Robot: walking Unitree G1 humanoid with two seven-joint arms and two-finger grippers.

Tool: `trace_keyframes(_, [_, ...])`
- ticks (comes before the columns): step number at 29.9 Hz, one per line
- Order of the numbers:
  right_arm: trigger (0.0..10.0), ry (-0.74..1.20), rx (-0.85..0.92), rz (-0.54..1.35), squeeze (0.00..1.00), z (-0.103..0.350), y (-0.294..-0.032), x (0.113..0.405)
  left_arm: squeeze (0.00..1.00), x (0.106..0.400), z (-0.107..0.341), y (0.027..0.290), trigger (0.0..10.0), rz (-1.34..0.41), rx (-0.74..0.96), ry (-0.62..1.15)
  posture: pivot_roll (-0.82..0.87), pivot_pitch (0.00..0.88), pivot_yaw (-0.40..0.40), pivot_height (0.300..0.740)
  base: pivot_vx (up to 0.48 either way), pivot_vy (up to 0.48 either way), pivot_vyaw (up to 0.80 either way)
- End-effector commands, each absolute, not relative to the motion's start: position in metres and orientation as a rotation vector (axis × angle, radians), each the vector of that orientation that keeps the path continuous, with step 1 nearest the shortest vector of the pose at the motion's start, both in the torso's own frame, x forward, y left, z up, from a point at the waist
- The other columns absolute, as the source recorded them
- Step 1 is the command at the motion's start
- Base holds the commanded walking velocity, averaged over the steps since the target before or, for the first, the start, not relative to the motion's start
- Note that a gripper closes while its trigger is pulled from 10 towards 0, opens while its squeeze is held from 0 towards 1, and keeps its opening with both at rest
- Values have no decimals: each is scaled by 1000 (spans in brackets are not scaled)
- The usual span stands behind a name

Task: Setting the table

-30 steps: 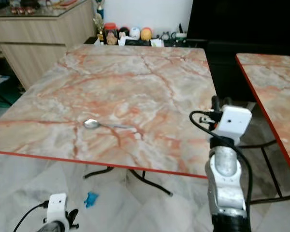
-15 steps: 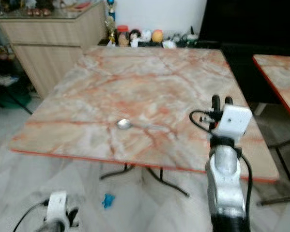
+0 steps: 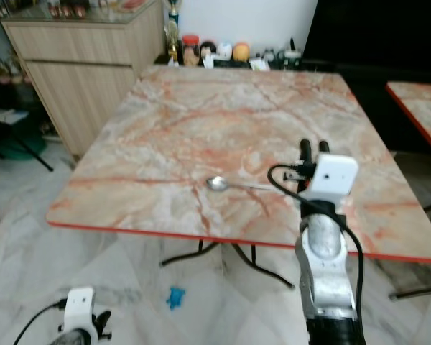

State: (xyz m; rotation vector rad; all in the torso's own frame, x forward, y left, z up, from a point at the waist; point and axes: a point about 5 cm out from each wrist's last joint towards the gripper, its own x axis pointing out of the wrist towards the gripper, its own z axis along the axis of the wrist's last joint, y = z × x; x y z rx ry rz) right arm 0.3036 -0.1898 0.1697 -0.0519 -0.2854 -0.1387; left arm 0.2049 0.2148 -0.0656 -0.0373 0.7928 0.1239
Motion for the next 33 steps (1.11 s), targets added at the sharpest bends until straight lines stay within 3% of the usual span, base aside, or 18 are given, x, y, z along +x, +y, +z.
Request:
trace_keyframes(1, [10000, -286, -66, -145, 0, 171, -194, 303, 0, 205, -66, 212, 10000, 127, -47, 792, 63, 10, 6, 740, 435, 0, 0])
trace_keyframes(5, [10000, -288, -62, -133, 0, 171, -192, 303, 0, 206, -65, 213, 10000, 127, -49, 790, 63, 11, 6, 740, 480, 0, 656])
trace_keyframes(14, [10000, -275, -51, -132, 0, 170, -194, 304, 0, 208, -64, 212, 10000, 123, -49, 786, 61, 13, 6, 740, 480, 0, 0])
trace_keyframes(22, [10000, -262, -55, -100, 0, 169, -193, 304, 0, 211, -63, 212, 10000, 128, -45, 774, 59, 14, 7, 740, 77, 0, 0])
trace_keyframes(29, [10000, -236, -93, 19, 0, 167, -193, 301, 0, 209, -63, 213, 10000, 130, -44, 777, 60, 0, 2, 740, 0, 0, 0])
trace_keyframes(33, [10000, -161, -199, 281, 0, 165, -195, 290, 0, 208, -65, 212, 10000, 131, -46, 782, 56, 0, 1, 740, 0, 0, 0])
